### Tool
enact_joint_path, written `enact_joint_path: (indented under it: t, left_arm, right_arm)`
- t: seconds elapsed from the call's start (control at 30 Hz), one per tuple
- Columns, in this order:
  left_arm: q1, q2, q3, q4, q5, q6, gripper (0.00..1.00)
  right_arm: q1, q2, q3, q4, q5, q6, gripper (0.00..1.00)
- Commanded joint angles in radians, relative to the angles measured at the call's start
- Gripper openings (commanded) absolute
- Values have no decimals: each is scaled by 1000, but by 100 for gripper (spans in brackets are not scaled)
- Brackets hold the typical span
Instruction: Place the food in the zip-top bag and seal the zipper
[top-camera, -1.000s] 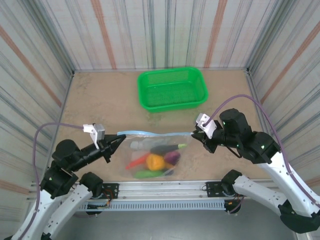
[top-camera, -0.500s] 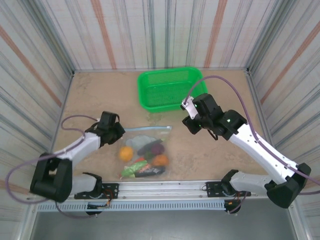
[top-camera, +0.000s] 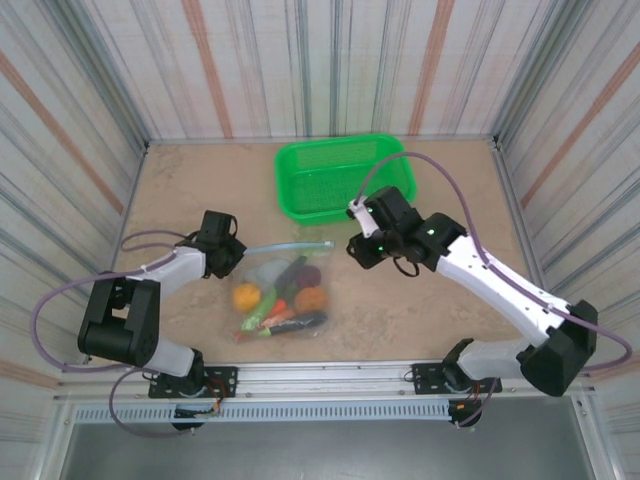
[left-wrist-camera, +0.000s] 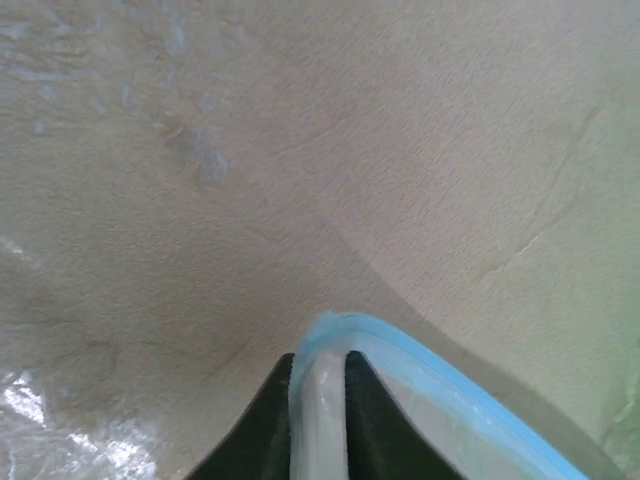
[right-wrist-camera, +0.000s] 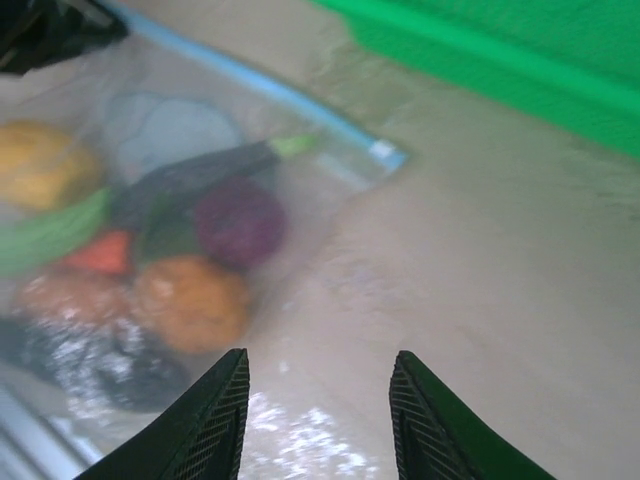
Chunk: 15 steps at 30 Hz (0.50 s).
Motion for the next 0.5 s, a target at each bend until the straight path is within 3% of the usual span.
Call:
enact_joint_path:
  t: [0.0, 0.1, 0.17, 0.27, 0.4, 0.47]
  left_arm:
    - [3, -70, -3, 16, -42, 57, 29]
    - [12, -120, 1, 35, 2, 143, 37]
    - [20, -166, 10, 28, 42, 202, 48]
    - [22, -276, 20, -12, 48, 301, 65]
    - [22, -449, 29, -62, 61, 419, 77]
    - [20, -522, 44, -93, 110, 504, 92]
  right_arm:
    - [79, 124, 35, -24, -140, 45, 37]
    - [124, 207, 19, 41, -255, 70, 34]
    - [155, 278, 22, 80, -275, 88, 35]
    - [155, 380, 20, 138, -210, 144, 37]
    - [128, 487, 19, 184, -144, 185, 38]
    - [116, 495, 26, 181, -91, 202, 42]
